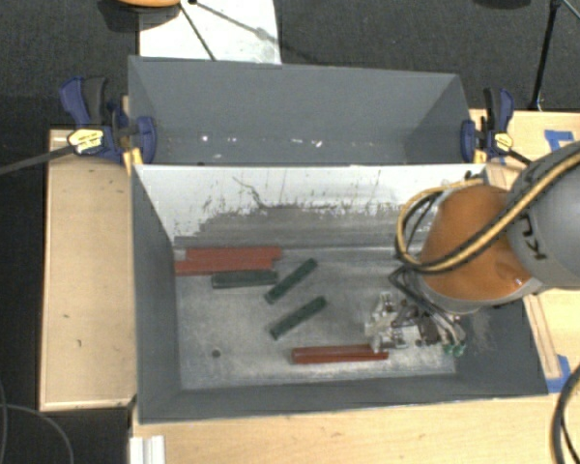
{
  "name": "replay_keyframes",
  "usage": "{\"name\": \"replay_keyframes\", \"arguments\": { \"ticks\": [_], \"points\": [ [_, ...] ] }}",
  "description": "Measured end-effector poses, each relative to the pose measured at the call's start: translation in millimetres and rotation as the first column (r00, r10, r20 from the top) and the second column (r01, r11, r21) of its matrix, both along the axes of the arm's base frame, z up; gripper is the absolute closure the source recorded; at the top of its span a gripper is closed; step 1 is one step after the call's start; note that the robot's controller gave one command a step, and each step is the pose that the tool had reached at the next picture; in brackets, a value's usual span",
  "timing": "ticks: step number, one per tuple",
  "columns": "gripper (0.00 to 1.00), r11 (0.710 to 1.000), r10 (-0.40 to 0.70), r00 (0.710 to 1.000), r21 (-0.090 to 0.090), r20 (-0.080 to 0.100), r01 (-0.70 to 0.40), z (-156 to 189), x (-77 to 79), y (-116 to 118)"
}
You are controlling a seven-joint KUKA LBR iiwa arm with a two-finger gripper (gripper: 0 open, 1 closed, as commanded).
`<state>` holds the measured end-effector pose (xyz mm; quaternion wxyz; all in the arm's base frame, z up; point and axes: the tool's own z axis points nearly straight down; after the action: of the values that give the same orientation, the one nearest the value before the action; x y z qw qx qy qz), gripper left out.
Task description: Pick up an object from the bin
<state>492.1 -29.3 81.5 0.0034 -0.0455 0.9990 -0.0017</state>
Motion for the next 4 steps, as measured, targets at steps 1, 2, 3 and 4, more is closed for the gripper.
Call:
{"name": "replay_keyframes", "arguments": {
  "ticks": [1, 2, 3, 4],
  "points": [
    [1.00, 1.000, 0.001, 1.000, 0.002, 0.008, -0.001, -7.4, -1.2, 1.7],
    [1.00, 1.000, 0.012, 1.000, 0.000, 0.005, -0.012, -7.4, 0.3, 3.9],
    [0.00, 1.000, -0.012, 1.000, 0.004, 0.002, 0.012, -7.6, 11.9, 26.8],
    [0.00, 1.000, -0.011, 1.000, 0.004, 0.001, 0.011, -7.7, 11.9, 26.7]
  ]
}}
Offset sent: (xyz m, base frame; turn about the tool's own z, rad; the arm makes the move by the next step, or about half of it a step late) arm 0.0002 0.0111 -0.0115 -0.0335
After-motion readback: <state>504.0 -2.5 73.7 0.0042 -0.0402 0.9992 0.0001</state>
